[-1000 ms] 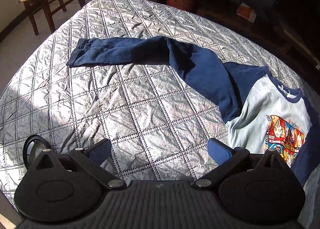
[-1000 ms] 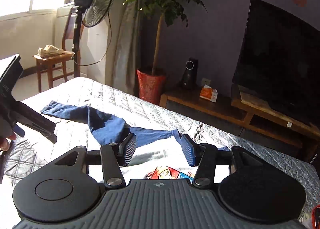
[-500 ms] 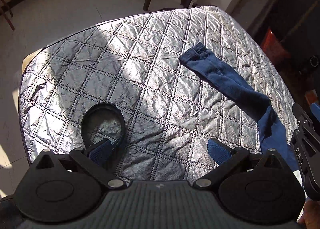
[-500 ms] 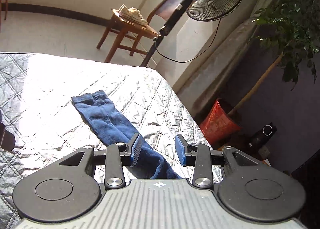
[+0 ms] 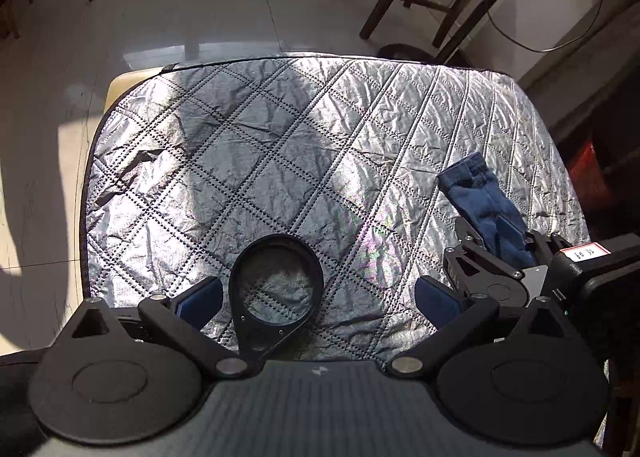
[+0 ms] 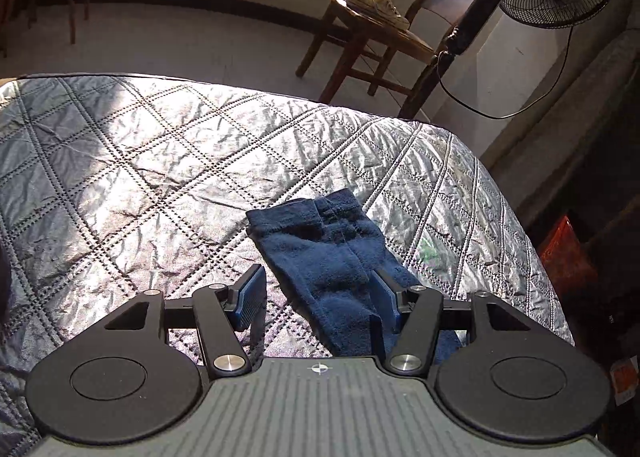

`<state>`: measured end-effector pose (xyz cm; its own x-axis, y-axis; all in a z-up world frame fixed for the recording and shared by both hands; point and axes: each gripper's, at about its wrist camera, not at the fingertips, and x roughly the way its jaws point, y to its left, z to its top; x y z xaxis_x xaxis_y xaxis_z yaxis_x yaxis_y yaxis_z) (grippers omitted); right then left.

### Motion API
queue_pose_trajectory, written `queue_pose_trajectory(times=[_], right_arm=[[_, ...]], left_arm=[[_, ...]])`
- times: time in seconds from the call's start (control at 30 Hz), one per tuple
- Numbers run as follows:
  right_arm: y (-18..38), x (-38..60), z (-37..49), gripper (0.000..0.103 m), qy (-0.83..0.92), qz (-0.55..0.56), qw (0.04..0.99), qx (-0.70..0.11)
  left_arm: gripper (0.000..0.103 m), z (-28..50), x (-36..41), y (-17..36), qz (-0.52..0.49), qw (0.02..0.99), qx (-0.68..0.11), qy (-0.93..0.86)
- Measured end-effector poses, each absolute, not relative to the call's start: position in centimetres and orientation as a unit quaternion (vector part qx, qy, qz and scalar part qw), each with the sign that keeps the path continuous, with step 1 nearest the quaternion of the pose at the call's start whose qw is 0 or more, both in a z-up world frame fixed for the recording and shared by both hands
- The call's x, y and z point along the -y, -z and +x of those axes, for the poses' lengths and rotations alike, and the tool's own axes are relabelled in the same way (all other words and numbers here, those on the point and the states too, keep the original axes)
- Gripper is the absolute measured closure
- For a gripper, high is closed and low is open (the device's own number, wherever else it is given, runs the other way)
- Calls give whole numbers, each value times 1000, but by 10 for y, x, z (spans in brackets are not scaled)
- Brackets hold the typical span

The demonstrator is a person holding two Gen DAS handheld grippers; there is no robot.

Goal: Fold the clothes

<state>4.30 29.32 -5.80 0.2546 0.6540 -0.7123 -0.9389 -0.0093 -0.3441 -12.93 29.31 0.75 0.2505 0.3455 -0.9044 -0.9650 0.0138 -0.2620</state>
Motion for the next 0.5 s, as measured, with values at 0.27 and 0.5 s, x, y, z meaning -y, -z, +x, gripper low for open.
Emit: queue_pose_trajectory(times=[0.27,0.5], right_arm=[[15,-281,89,100,-554,-208,761,-267],[-106,-197,158,100,-517,-2,818,-251]], left_arm=[[1,-127,-294,-1,-484,630,-341,-502],[1,-112,-280,2,-481,642,-364,-474]])
